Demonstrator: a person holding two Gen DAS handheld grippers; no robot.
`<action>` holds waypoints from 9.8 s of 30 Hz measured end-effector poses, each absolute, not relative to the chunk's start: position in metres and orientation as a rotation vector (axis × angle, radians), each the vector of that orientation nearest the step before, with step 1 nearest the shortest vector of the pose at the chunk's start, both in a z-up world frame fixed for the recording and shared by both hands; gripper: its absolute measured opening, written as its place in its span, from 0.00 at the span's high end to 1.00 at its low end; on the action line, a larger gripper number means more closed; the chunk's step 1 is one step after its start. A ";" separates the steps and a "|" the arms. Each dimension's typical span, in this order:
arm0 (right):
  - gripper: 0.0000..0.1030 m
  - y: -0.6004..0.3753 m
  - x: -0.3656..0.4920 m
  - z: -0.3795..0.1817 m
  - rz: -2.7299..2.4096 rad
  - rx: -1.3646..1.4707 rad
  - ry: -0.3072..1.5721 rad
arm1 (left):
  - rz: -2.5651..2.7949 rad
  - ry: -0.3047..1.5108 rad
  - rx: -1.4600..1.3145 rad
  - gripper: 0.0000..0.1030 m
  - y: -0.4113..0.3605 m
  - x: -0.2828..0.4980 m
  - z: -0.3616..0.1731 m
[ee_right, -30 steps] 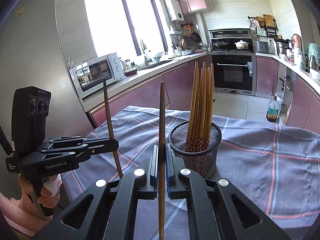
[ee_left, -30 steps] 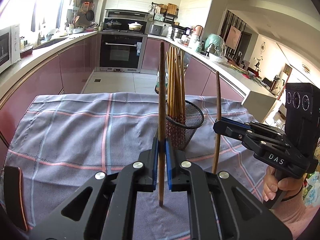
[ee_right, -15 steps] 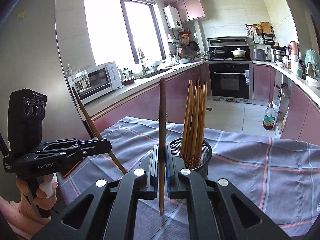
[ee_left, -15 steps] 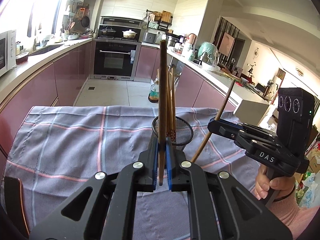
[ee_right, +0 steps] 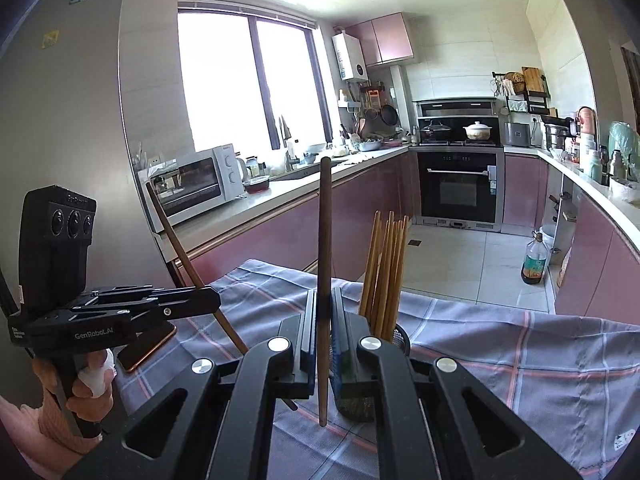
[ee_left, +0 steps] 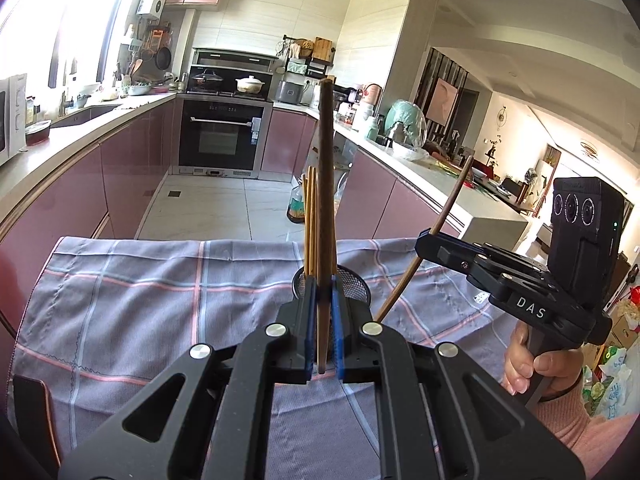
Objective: Organize utensils
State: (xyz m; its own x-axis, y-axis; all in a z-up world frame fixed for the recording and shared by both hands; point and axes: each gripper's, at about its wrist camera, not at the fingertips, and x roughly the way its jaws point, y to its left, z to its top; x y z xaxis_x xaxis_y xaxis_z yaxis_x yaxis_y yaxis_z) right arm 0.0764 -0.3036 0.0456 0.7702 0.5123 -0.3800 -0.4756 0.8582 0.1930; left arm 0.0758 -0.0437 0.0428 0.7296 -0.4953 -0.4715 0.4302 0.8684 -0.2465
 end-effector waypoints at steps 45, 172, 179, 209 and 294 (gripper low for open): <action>0.95 -0.316 0.098 0.075 0.477 0.108 0.348 | -0.521 0.458 -0.118 0.92 -0.073 0.101 0.094; 0.74 -0.301 0.154 0.018 0.437 0.088 0.553 | -0.382 0.671 -0.063 0.52 -0.089 0.177 -0.003; 0.37 -0.295 0.121 0.011 0.400 0.050 0.518 | -0.313 0.570 -0.059 0.19 -0.065 0.140 0.000; 0.07 -0.287 0.021 -0.017 0.262 0.023 0.349 | -0.135 0.354 -0.003 0.05 -0.037 0.014 0.004; 0.07 -0.284 0.007 -0.018 0.247 0.037 0.311 | -0.123 0.329 0.009 0.05 -0.051 -0.003 0.002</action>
